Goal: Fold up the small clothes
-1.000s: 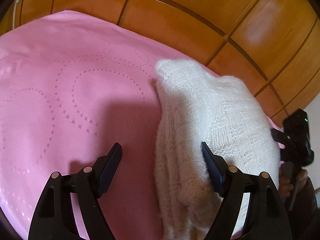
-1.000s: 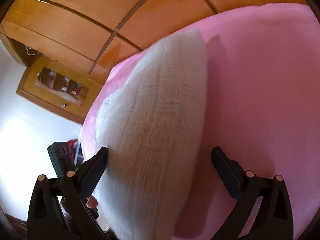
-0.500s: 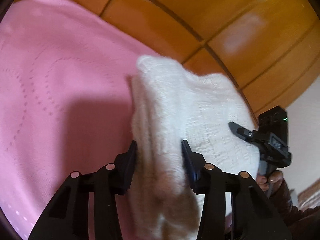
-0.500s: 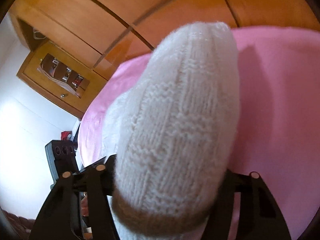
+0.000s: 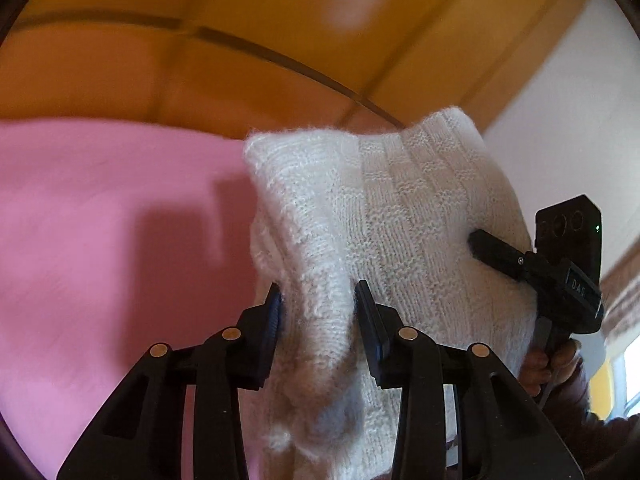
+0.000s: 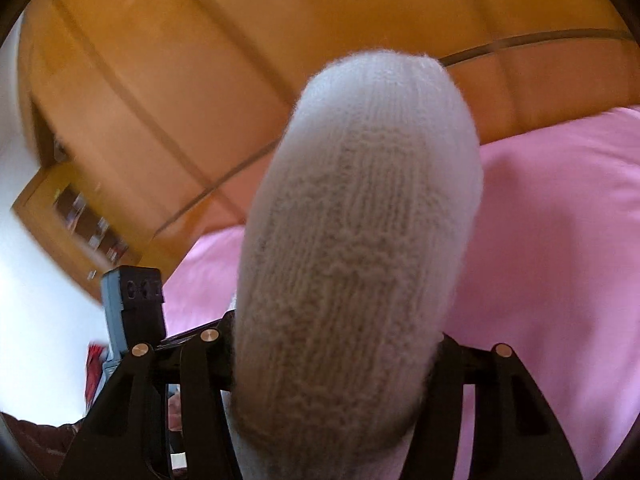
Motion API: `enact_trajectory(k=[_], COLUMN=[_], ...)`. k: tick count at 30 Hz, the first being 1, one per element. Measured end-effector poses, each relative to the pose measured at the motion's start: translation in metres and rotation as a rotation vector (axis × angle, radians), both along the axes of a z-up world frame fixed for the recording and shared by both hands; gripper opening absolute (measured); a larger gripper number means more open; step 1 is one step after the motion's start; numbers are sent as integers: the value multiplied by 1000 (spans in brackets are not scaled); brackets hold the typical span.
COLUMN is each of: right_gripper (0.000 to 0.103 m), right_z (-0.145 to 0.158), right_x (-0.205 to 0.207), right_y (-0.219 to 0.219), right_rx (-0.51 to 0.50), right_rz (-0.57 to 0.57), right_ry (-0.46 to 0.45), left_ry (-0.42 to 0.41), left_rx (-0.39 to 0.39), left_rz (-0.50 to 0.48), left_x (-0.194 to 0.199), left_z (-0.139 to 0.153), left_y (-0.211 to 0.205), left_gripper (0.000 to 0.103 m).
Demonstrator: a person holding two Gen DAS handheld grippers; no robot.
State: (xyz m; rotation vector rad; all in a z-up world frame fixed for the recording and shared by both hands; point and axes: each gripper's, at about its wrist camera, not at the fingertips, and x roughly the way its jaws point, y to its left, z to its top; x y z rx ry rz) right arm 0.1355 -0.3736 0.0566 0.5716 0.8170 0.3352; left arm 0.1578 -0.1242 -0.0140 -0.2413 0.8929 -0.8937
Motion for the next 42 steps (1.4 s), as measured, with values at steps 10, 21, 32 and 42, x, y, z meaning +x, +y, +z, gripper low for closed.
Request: enact_trajectory(k=[10,21,32,42], right_gripper=[91,47,58,71], right_z=[-86,-18,-49,-35], right_x=[-57,-76,-53,-96], right_y=[-139,-100,-65,-10], right_rx=[-11,-290,-507,-576], right_rz=[-373,-401,-438,-418], right_ry=[213,78,164,147], left_ry=[-118,-223,-230,-248], left_rx=[310,435,463,473], left_rz=[-86,49,152,211], left_x=[-11,-14,-21,-38], left_z=[-28,-36,-33,-29], left_y=[-165,-159,-142,-118], left_gripper=[36,36,56,70])
